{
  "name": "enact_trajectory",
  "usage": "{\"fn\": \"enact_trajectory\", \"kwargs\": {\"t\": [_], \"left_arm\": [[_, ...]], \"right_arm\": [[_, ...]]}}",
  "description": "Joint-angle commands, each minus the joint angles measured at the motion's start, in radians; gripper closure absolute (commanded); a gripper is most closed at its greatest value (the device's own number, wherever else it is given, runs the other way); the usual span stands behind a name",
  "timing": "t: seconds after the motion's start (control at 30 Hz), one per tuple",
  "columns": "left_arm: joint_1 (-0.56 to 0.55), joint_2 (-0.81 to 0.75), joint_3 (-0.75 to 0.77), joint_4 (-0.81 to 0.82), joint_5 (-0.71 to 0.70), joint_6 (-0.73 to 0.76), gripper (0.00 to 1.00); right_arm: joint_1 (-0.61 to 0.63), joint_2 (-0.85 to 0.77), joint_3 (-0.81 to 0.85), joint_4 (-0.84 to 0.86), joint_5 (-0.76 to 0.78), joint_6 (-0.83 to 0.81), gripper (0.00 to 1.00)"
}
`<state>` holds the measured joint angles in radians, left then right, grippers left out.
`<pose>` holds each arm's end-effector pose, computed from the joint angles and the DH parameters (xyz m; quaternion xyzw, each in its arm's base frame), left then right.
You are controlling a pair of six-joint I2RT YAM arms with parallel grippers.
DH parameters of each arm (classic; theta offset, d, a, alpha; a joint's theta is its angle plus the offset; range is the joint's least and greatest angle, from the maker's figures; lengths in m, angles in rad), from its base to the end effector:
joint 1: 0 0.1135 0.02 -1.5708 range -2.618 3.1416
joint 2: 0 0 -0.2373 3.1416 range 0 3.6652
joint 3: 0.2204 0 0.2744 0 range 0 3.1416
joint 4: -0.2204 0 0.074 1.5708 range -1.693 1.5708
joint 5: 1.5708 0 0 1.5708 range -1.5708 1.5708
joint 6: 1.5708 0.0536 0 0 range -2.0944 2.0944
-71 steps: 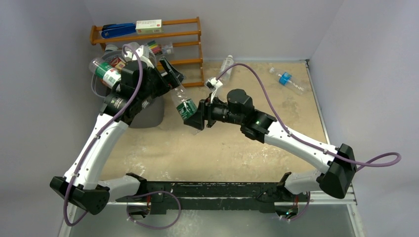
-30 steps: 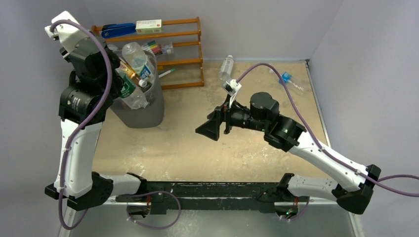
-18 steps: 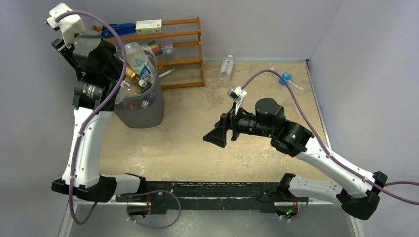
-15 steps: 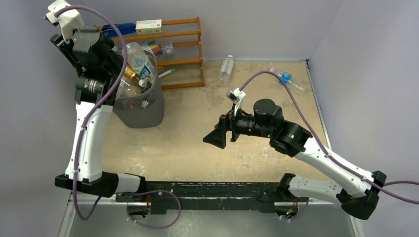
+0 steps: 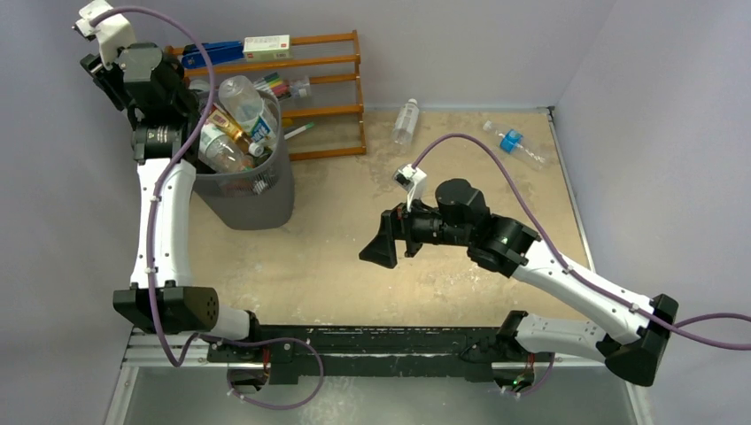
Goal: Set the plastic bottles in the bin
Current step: Place the plastic bottle in the trash bin.
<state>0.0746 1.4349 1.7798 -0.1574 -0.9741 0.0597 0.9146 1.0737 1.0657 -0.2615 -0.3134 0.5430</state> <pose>0.3177 0.0682 0.5150 -0.3647 0.5609 0.3435 0.6591 0.1672 0.2442 0.3466 -0.2381 0.7550 0.4911 0.3636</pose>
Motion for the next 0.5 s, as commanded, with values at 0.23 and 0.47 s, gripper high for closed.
{"fn": "enact_trajectory", "kwargs": {"t": [0.23,0.47], "left_arm": [[0.009,-0.129,-0.275,0.292,0.261,-0.048,0.88],[0.008,-0.186,-0.374,0.272,0.324,-0.061,0.85]], "right_arm": [[0.0,0.051,-0.029,0.119,-0.05,0.008,0.0],[0.0,0.077,-0.027,0.149,-0.061,0.017,0.0]]}}
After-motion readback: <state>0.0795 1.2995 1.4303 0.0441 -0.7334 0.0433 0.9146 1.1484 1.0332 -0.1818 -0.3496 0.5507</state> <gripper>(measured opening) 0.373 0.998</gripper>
